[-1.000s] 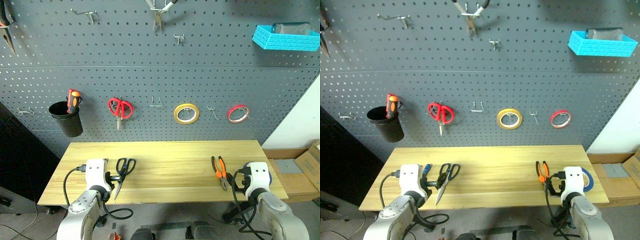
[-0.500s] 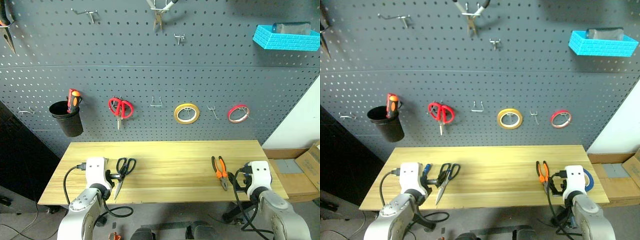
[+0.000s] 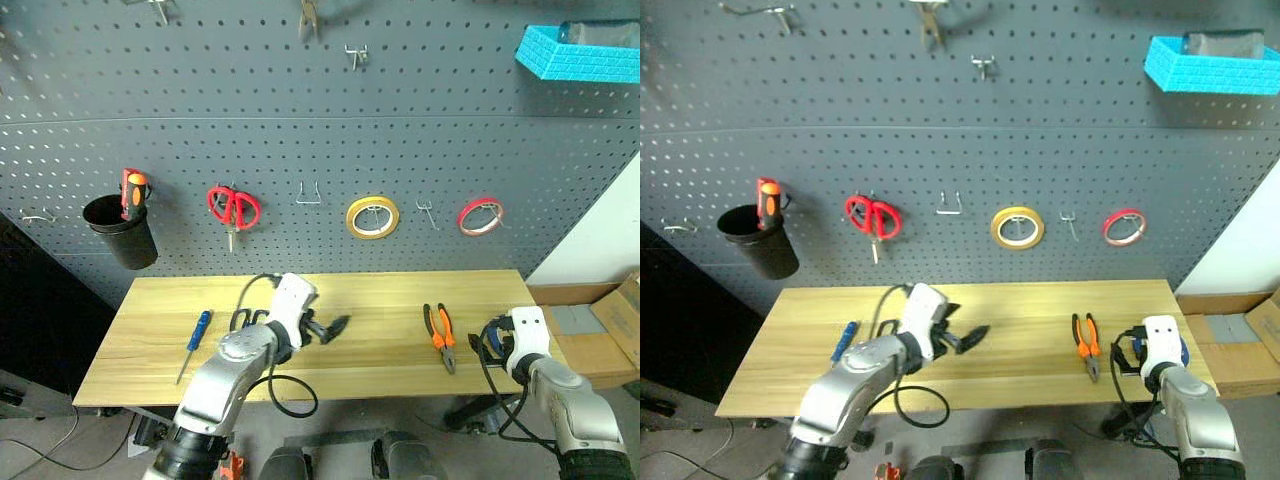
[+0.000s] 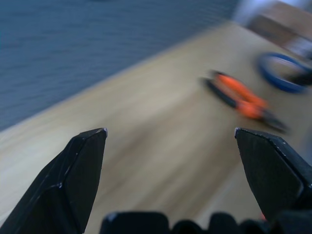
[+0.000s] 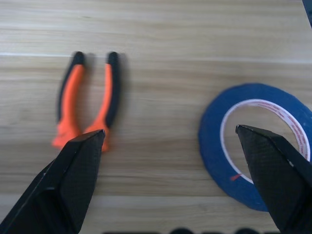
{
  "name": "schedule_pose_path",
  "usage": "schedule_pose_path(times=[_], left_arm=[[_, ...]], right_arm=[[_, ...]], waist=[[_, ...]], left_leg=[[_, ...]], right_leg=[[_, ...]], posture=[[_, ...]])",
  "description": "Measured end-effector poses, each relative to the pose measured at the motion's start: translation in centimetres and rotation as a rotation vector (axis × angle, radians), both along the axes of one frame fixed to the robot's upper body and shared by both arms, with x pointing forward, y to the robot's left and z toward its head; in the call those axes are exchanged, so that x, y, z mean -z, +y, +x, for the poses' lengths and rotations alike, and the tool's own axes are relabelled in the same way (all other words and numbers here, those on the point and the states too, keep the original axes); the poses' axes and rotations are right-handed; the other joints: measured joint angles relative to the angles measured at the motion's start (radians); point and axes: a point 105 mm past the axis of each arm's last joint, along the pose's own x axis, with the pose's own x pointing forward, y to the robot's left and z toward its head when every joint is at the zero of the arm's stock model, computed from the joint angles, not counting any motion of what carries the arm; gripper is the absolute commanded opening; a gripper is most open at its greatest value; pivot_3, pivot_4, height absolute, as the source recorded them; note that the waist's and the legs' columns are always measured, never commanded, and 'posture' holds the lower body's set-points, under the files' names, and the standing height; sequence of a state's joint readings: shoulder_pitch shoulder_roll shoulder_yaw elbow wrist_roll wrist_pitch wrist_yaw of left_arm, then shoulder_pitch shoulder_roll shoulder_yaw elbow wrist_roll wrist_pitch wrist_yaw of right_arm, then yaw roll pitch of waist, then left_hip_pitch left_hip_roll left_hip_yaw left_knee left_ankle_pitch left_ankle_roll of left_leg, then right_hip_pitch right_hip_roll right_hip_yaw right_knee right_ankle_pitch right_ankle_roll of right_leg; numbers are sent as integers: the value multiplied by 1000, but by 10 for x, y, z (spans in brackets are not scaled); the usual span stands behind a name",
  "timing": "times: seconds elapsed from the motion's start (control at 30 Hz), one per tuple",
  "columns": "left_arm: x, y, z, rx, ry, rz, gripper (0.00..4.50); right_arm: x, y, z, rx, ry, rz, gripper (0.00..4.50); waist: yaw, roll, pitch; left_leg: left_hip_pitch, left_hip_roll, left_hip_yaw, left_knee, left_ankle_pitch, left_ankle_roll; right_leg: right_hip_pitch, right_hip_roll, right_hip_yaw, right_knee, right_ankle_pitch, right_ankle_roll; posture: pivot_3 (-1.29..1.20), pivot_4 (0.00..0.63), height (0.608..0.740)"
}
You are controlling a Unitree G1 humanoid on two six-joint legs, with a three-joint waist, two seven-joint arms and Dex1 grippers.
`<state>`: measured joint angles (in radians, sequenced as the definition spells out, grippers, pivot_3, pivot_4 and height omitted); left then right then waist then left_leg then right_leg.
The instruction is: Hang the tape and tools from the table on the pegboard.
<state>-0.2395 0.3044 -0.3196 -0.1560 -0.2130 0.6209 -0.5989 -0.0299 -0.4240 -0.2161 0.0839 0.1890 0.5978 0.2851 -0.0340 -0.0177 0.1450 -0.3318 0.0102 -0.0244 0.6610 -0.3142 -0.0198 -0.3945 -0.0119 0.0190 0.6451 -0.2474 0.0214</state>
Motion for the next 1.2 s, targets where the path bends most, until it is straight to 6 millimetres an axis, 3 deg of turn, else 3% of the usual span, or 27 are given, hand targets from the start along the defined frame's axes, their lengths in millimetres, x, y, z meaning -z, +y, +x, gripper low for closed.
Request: schedule_pose_path(times=[0.1, 0.17, 0.27, 0.47, 0.63, 0.8, 1.03, 1.07, 1.2], left_arm=[[0, -34, -2, 187, -20, 22, 4492], [-3, -54, -3, 296, -59, 35, 4492], [1, -72, -6, 395, -84, 49, 4492], [1, -92, 2, 460, -133, 53, 4492], [5, -93, -1, 507, -139, 61, 4492], [4, -94, -3, 531, -146, 60, 4500], [5, -96, -6, 537, -140, 52, 4500], [4, -96, -6, 535, -141, 50, 4500], [2, -95, -4, 523, -148, 40, 4500]], right_arm=[[-4, -5, 10, -4, -2, -3, 4487], [-7, -8, 16, -5, -2, -8, 4487], [-8, -9, 22, -8, 2, 1, 4487], [-7, -15, 33, 40, 23, 89, 4487], [0, -22, 39, 94, 63, 184, 4487], [-2, -18, 45, 89, 63, 287, 2956], [2, -18, 43, 69, 83, 279, 625], [2, -18, 43, 62, 84, 266, 406], [2, -19, 44, 23, 81, 194, 388]], waist=[[-1, 0, 25], [-4, 0, 35], [-13, 1, 54], [-27, 2, 92], [-30, 1, 99], [-28, 1, 100], [-27, 1, 100], [-27, 1, 100], [-26, 2, 99]], left_leg=[[-3, 0, 0, 1, 0, 0], [-14, 0, 0, 2, 0, 0], [-16, 0, -1, 2, 0, 1], [-22, 1, -2, 2, -1, 3], [-32, 1, -2, 5, -1, 3], [-32, 1, -3, 5, -1, 3], [-32, 1, -2, 6, -1, 3], [-32, 1, -2, 6, -1, 3], [-31, 1, -2, 7, -1, 3]], right_leg=[[-2, 0, 0, 0, 2, 3], [-11, 0, 1, 0, 3, 2], [-13, -1, 3, 0, 6, -2], [-16, -5, 2, 0, 6, -1], [-27, -8, 1, 1, 6, 1], [-27, -8, 1, 1, 7, 2], [-27, -8, 1, 1, 7, 3], [-27, -8, 1, 1, 8, 3], [-27, -8, 0, 1, 8, 5]], posture=[[-94, 226, 740], [-111, 244, 740], [-130, 267, 740], [-139, 284, 740], [-124, 280, 740], [-118, 267, 740], [-107, 251, 740], [-107, 251, 740], [-111, 224, 740]])
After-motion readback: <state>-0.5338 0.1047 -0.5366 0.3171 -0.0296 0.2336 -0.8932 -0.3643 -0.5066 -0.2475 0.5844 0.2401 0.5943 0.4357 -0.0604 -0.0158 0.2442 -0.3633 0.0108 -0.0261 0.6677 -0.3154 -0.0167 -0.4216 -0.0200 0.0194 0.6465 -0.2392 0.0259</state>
